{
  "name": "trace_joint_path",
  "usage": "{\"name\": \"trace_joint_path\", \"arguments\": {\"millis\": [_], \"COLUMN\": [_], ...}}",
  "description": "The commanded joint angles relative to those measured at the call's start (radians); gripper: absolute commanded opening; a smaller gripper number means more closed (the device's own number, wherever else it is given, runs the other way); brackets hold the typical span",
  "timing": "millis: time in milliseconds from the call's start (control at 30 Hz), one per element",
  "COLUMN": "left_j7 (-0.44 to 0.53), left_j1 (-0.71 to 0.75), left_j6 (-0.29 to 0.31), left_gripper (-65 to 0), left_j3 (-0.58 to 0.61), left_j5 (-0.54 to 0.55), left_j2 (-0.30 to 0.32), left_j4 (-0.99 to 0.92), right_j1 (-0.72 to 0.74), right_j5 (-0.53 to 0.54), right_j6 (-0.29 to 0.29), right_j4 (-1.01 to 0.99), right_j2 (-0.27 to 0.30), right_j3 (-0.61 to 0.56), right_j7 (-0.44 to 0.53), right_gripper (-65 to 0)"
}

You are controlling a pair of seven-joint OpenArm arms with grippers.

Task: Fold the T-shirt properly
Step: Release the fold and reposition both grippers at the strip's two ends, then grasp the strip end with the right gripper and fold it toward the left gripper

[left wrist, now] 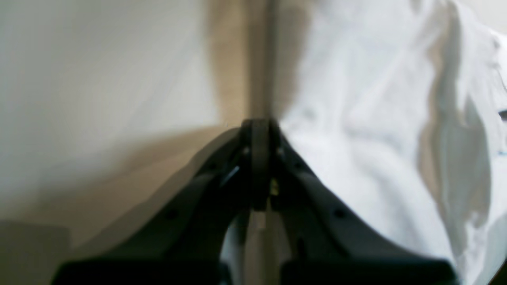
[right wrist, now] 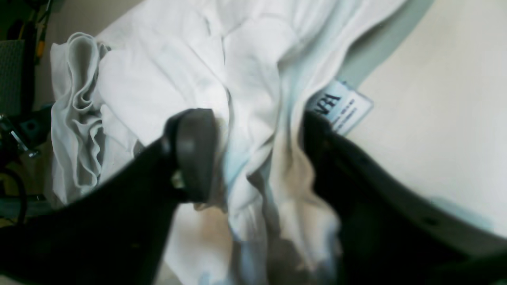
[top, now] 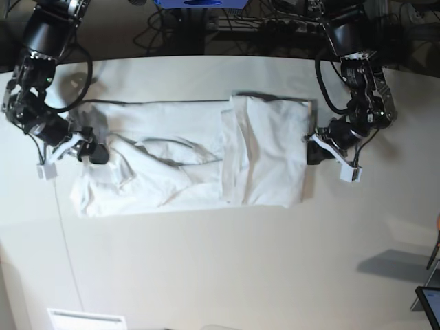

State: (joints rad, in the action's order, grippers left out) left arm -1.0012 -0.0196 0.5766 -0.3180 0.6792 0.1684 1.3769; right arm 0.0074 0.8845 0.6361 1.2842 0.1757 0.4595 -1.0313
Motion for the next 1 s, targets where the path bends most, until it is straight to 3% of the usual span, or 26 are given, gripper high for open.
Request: {"name": "trace_joint_path", "arguments": {"millis": [0,167,367,867,967], "left_j7": [-0.029,-0.028,-0.028,-0.034,-0.032], "left_j1": [-0.003,-0.003,-0.003,-0.058,-0.085], "left_j6": [-0.008,-0.008,-0.008,-0.008,-0.008], "left_gripper": [-65.0,-65.0,-65.0,-65.0,-65.0], "left_j3": [0.001,0.001,0.001,0.003,0.023], "left_j5": [-0.026,-0.025,-0.025,-0.026,-0.022], "left_j2": [0.007,0.007,0.006,-0.050,-0.050], "left_j4": [0.006,0.006,0.006,-0.046,-0.095], "right_j1": [0.006,0.007,0.009,-0.011,-0.030], "right_j5": [-0.008,-0.008,-0.008,-0.009,-0.009], "right_j6": [0.000,0.000,-0.005,-0.216,-0.273], "right_j4": [0.007,0.007,0.013,0.260,0.292], "right_j2": [0.009,0.014,0.014,0.015,0.029], "right_j3": [-0.003,-0.003,-0.003,-0.008,-0.058], "right_j7": [-0.014,-0.014,-0.014,-0.014,-0.004], "right_gripper": [-40.8,-64.7,-64.3,-64.3,-64.3]}}
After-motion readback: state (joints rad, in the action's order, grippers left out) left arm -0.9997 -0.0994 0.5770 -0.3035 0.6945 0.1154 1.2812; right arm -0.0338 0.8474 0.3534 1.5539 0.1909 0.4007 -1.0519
